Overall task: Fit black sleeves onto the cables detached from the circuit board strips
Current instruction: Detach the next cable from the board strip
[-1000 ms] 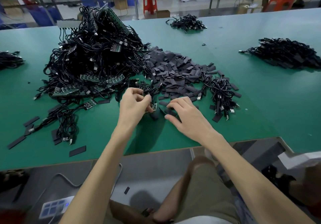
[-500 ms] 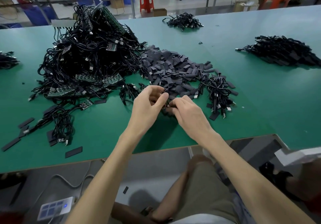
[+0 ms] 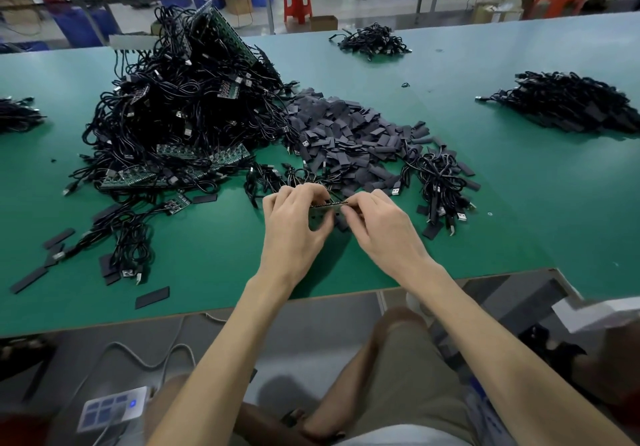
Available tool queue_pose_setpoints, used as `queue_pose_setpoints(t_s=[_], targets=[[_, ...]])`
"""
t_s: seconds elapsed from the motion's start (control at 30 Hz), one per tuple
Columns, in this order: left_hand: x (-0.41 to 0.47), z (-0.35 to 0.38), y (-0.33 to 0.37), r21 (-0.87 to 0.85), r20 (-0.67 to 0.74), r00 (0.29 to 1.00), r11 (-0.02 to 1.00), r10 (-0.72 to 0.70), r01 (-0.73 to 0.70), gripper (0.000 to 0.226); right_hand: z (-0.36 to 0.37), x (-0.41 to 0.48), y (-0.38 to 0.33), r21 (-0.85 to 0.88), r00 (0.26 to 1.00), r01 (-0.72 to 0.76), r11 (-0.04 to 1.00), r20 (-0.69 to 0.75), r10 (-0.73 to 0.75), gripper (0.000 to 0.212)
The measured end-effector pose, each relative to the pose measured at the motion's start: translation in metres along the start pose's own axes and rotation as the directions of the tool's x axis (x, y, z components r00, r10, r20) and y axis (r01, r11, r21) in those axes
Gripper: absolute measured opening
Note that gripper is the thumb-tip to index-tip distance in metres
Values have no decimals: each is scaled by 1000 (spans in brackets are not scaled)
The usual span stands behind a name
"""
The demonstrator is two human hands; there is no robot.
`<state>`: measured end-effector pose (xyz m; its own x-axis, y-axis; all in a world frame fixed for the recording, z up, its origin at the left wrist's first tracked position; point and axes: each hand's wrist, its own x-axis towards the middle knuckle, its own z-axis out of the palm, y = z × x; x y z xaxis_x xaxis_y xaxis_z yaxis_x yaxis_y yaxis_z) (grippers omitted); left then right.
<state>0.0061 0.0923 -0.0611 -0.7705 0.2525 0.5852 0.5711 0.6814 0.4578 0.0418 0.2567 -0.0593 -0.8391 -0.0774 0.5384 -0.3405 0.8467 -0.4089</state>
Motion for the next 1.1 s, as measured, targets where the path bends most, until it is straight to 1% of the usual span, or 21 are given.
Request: queue_pose_setpoints(t_s=[0.1,0.23,0.5,0.7,0.93,1.1], targets=[[0,5,-1,50,-33,998,997,52,-50,12,-1,1,0,-28,1000,-6,1000,14,7,19],[0,7,-3,81,-34,997,994,74,-71,9,-1,1,-1,-29,1000,-14,999,9,14,19],[0,6,-5,35,39,999,999,22,-23,9,0,1,2,-34,999,21,999,27,-20,19],[-1,4,-4,6,56,998,1000,12,-13,9,3,1,5,-3,998,18,1000,60,-17,20],[-2,3,-5,-6,64,998,1000,6,-6,10,3,1,6,34,995,-2,999,101,-1,22],[1,6,0,-6,26,1000,1000,-16,16,13,3,1,4,39,994,8,999,105,-12,24]])
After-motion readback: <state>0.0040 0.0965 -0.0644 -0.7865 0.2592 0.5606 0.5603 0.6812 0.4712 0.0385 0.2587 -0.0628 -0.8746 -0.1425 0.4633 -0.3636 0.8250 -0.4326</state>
